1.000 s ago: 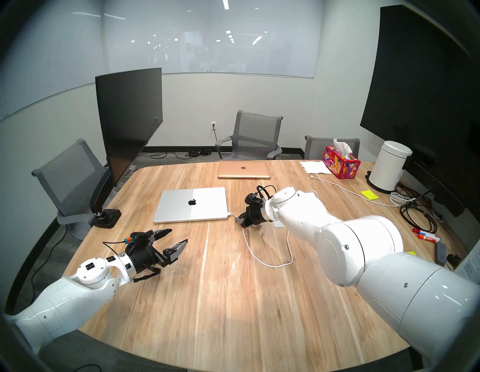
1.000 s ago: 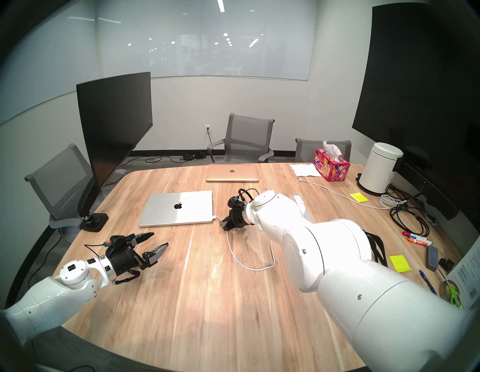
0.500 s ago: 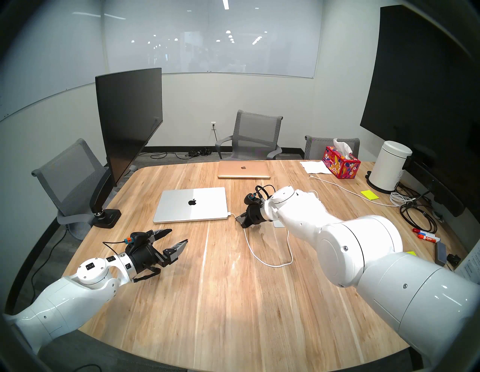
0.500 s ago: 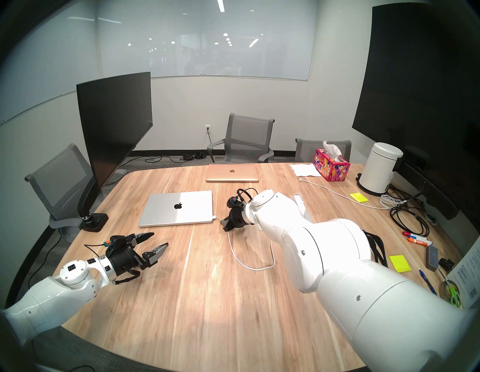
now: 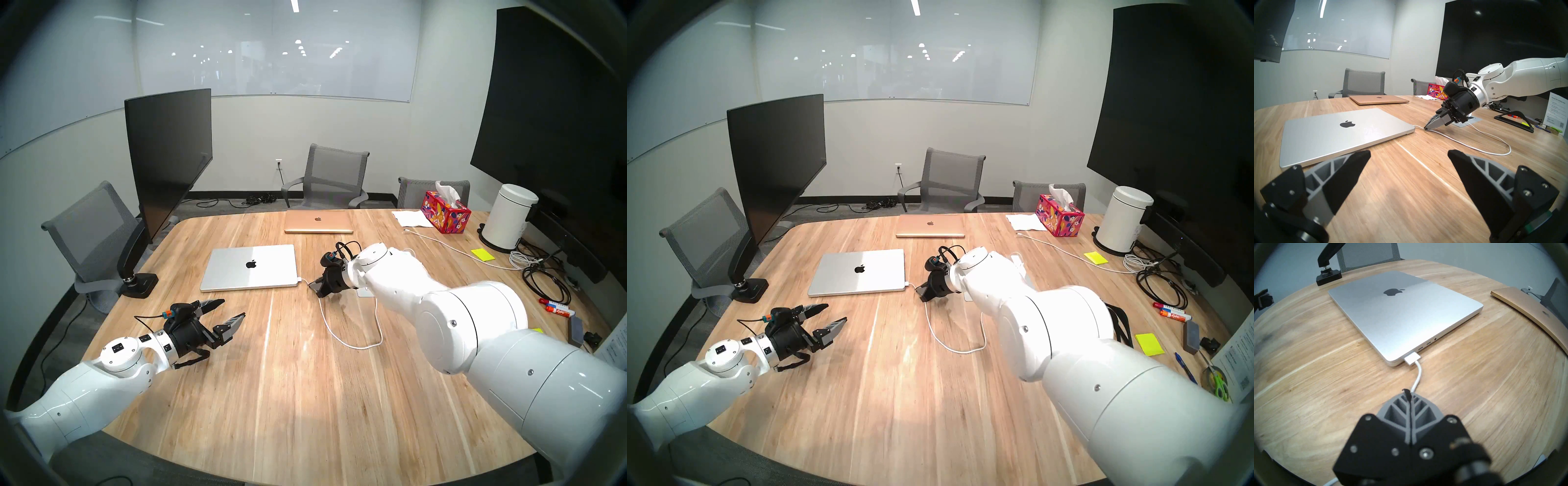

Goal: Unplug the charging cable from the port of the MacBook and lay it on the desk

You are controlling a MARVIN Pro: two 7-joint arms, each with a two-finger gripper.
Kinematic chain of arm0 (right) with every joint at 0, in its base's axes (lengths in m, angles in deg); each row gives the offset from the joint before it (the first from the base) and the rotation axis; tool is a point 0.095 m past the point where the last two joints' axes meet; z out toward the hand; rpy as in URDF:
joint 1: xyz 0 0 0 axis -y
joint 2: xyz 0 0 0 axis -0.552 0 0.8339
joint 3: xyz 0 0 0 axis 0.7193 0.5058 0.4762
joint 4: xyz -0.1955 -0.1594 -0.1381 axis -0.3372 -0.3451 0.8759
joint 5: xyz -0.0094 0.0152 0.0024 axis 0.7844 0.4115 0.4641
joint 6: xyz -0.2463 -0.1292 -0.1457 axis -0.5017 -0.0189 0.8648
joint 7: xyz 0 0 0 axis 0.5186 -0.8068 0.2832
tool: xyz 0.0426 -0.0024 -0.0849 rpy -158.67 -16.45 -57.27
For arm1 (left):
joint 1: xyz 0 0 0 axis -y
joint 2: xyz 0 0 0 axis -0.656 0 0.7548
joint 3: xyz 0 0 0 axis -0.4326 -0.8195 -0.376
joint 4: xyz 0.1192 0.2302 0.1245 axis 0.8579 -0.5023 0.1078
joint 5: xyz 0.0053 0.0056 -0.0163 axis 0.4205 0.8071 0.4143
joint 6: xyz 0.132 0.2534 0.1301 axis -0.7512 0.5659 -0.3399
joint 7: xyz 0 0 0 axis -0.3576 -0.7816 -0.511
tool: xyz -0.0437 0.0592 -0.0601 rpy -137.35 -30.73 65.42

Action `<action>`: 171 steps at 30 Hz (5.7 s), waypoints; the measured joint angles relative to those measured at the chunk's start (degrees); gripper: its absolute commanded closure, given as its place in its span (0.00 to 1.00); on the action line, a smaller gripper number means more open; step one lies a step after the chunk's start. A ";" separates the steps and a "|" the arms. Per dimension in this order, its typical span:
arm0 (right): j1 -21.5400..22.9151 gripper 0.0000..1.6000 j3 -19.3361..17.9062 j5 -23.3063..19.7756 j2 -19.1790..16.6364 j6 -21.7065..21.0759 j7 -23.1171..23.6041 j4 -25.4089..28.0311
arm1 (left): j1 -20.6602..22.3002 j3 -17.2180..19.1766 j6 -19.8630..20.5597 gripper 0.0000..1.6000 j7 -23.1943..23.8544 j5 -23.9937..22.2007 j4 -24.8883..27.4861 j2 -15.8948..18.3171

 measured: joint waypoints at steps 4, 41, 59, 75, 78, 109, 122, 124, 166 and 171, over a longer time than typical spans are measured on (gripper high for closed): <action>0.15 1.00 -0.41 -0.05 -0.22 0.08 0.43 0.02 | 0.01 -0.01 0.00 0.00 0.00 -0.01 0.00 0.01; 0.78 0.00 -1.84 0.32 -0.51 0.18 3.30 0.02 | 0.06 -0.09 -0.01 0.00 -0.02 -0.09 -0.01 0.08; 0.53 0.00 -0.67 1.84 -0.10 0.66 2.86 0.00 | 0.07 -0.13 -0.01 0.00 -0.04 -0.13 -0.01 0.12; 0.09 0.00 -0.09 3.04 -0.08 1.00 1.21 -0.06 | 0.08 -0.15 -0.03 0.00 -0.05 -0.15 -0.01 0.14; 0.05 0.00 -0.17 3.02 -0.08 1.02 1.09 -0.08 | 0.08 -0.16 -0.03 0.00 -0.05 -0.15 -0.01 0.14; -0.15 0.60 -2.44 2.97 -0.20 0.98 1.87 -0.32 | 0.11 -0.21 -0.03 0.00 -0.06 -0.19 -0.01 0.19; -0.19 0.98 -2.55 3.27 -0.36 0.99 2.40 -0.31 | 0.11 -0.23 -0.04 0.00 -0.08 -0.20 -0.01 0.20; -0.19 1.00 -2.50 3.37 -0.40 0.99 2.41 -0.31 | 0.11 -0.23 -0.04 0.00 -0.08 -0.20 -0.01 0.20; 1.58 1.00 -6.69 2.09 -1.69 1.32 4.78 0.37 | 0.14 -0.29 -0.08 0.00 -0.11 -0.24 -0.01 0.26; 1.89 1.00 -7.42 1.86 -1.76 1.51 5.19 0.45 | 0.14 -0.29 -0.08 0.00 -0.12 -0.24 -0.01 0.26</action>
